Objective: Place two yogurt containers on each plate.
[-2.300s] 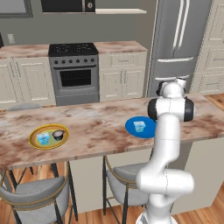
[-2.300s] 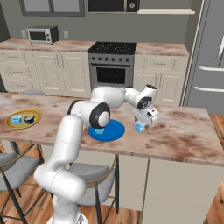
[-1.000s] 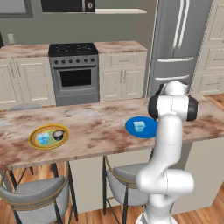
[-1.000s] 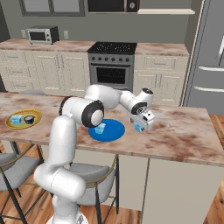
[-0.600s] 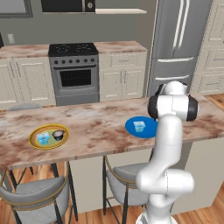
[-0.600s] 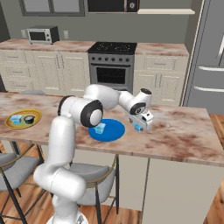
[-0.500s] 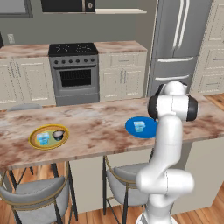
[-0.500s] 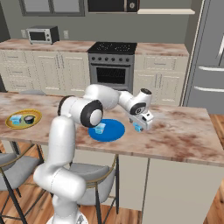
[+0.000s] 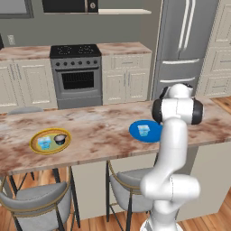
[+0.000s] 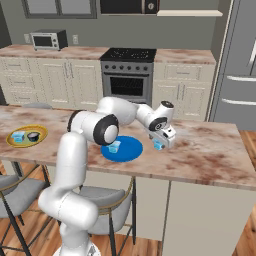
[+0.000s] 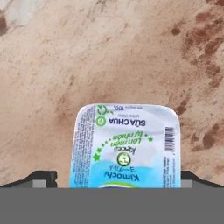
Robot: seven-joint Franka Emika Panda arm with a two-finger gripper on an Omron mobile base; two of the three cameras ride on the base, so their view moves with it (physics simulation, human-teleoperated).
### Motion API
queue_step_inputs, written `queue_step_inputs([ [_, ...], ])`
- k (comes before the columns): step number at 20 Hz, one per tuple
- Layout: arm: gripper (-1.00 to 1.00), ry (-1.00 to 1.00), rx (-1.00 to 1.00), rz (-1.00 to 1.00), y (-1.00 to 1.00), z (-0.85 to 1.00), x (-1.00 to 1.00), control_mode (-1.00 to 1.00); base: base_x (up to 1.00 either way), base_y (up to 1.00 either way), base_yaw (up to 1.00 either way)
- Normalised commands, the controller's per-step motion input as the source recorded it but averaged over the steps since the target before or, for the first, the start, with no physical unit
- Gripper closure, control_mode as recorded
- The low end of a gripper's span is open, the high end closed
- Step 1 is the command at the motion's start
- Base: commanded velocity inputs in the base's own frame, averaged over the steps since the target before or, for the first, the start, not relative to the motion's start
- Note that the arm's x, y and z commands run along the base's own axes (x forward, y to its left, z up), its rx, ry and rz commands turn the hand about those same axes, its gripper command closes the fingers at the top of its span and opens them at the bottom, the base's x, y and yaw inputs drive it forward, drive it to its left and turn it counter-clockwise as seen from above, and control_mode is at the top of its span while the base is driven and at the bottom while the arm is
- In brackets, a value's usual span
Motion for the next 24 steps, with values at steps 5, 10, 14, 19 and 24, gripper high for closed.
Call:
queue_step_inputs([
  [5,-1.0,0.0,0.0,0.0,-0.02,-0.08,0.19,-1.0,0.0,0.0,0.0],
  [10,-1.0,0.0,0.0,0.0,-0.02,-0.15,0.03,-1.0,0.0,0.0,0.0],
  [14,1.0,0.0,-0.03,0.0,0.0,-0.22,0.0,-1.0,0.0,0.0,0.0],
  [19,1.0,-0.01,-0.03,0.0,0.0,-0.12,0.0,-1.0,0.0,0.0,0.0],
  [24,1.0,-0.19,0.0,-0.01,0.15,0.38,-0.38,-1.0,0.0,0.0,0.0],
])
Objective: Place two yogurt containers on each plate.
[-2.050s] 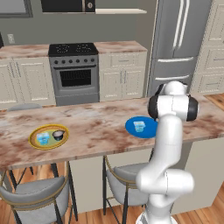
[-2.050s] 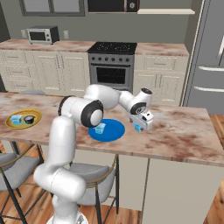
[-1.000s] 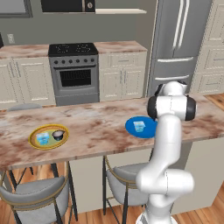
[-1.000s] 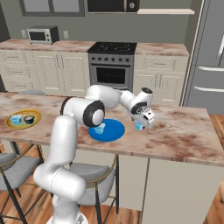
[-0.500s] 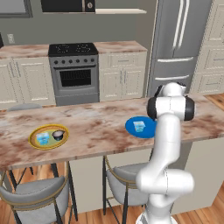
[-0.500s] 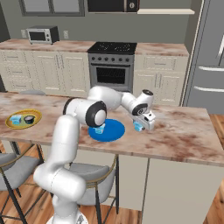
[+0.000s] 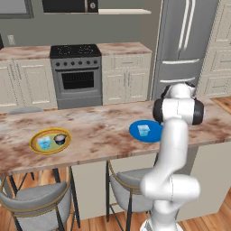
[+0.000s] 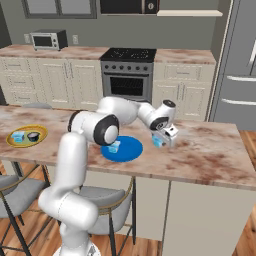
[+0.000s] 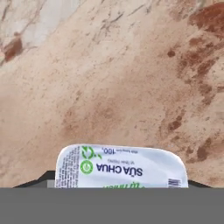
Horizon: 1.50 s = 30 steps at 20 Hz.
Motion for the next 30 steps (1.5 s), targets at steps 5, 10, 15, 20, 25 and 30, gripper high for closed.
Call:
queue_step_inputs([
  [5,1.0,-0.02,0.0,-0.07,0.57,0.49,-0.48,-1.0,0.0,0.0,0.0],
  [10,1.0,0.02,0.0,-0.03,0.83,0.23,-0.32,-1.0,0.0,0.0,0.0],
  [15,1.0,0.0,0.0,0.0,0.64,0.01,-0.3,-1.0,0.0,0.0,0.0],
  [20,1.0,0.0,0.0,0.0,0.14,-0.01,-0.05,-1.0,0.0,0.0,0.0],
  [25,1.0,0.0,0.0,0.0,0.0,-0.09,0.0,-1.0,0.0,0.0,0.0],
  [30,1.0,0.0,0.0,0.0,0.01,-0.07,0.0,-1.0,0.0,0.0,0.0],
])
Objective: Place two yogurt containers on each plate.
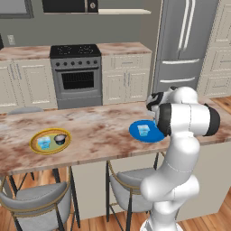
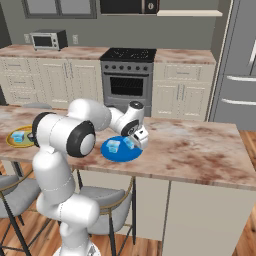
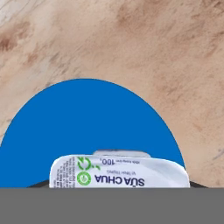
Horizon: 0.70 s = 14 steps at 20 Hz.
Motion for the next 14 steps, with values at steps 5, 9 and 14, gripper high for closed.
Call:
queue_step_inputs([
  [5,1.0,0.01,0.0,0.0,0.09,-0.03,-0.03,-1.0,0.0,0.0,0.0],
  [9,1.0,0.11,0.0,0.0,0.22,-0.02,-0.13,-1.0,0.0,0.0,0.0],
  [14,-1.0,0.08,0.0,0.0,0.17,-0.06,-0.08,-1.0,0.0,0.0,0.0],
])
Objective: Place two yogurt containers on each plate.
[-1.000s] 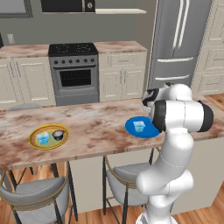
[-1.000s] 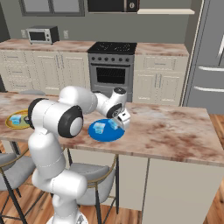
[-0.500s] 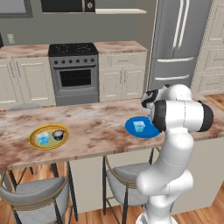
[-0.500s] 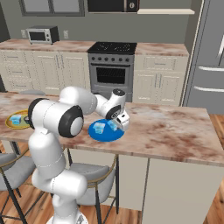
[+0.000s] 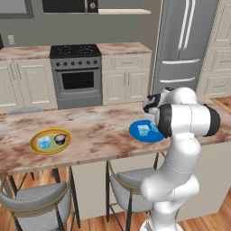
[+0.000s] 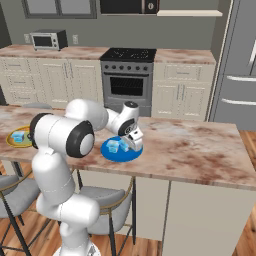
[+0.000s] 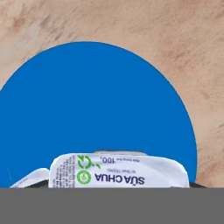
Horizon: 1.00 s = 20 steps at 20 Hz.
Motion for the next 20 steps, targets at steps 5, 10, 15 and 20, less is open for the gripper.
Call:
queue_step_inputs([
  [5,-1.0,0.0,0.0,0.0,0.0,0.0,0.0,-1.0,0.0,0.0,0.0],
  [10,-1.0,-0.02,0.0,0.0,0.0,0.0,-0.03,-1.0,0.0,0.0,0.0],
  [15,-1.0,-0.15,0.0,0.0,0.0,0.13,-0.18,-1.0,0.0,0.0,0.0],
  [20,-1.0,-0.24,0.0,0.0,0.0,0.42,-0.39,-1.0,0.0,0.0,0.0],
])
